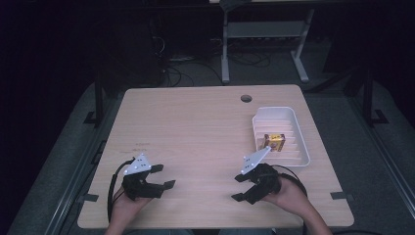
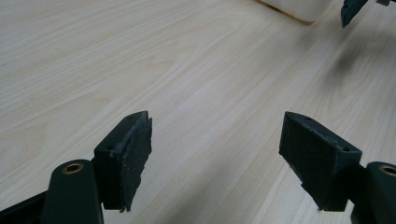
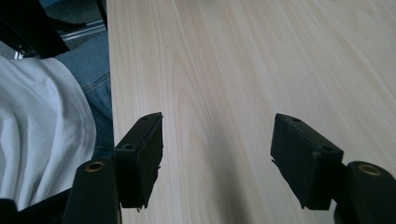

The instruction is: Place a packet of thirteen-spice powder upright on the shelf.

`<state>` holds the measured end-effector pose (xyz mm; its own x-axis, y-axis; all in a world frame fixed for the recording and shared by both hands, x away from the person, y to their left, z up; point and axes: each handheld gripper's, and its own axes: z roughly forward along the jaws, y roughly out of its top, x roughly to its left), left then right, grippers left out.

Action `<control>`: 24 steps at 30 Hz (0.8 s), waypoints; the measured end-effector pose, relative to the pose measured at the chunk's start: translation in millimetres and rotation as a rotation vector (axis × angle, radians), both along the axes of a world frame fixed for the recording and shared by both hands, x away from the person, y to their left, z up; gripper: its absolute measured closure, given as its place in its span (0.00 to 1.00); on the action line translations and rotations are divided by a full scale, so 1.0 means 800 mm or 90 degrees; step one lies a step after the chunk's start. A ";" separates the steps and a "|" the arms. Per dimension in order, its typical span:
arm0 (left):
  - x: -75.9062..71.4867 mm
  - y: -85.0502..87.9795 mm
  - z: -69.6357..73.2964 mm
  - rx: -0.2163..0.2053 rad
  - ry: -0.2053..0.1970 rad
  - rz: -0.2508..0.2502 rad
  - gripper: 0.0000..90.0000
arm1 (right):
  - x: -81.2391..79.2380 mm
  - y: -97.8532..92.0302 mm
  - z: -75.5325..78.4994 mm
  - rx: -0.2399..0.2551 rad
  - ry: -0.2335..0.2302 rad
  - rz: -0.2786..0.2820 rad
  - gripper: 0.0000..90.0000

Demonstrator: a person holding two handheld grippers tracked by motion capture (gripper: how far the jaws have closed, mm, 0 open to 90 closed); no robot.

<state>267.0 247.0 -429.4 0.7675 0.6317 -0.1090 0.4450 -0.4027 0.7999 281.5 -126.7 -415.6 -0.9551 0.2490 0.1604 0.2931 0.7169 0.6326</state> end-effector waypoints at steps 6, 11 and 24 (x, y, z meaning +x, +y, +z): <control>0.000 -0.003 0.000 0.004 0.001 -0.007 0.27 | -0.003 0.012 -0.014 0.008 0.006 -0.009 0.36; -0.001 -0.006 0.000 0.006 0.000 -0.011 0.27 | -0.008 0.022 -0.018 0.005 -0.002 -0.015 0.34; -0.001 -0.011 -0.002 0.014 0.000 -0.020 0.25 | -0.024 0.031 -0.028 0.034 -0.033 -0.042 0.32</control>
<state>266.3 237.9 -431.1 0.7869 0.6098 -0.0947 0.4314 -0.4338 0.7910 262.4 -101.9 -438.2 -0.9443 0.3041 0.1257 0.3043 0.6618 0.6851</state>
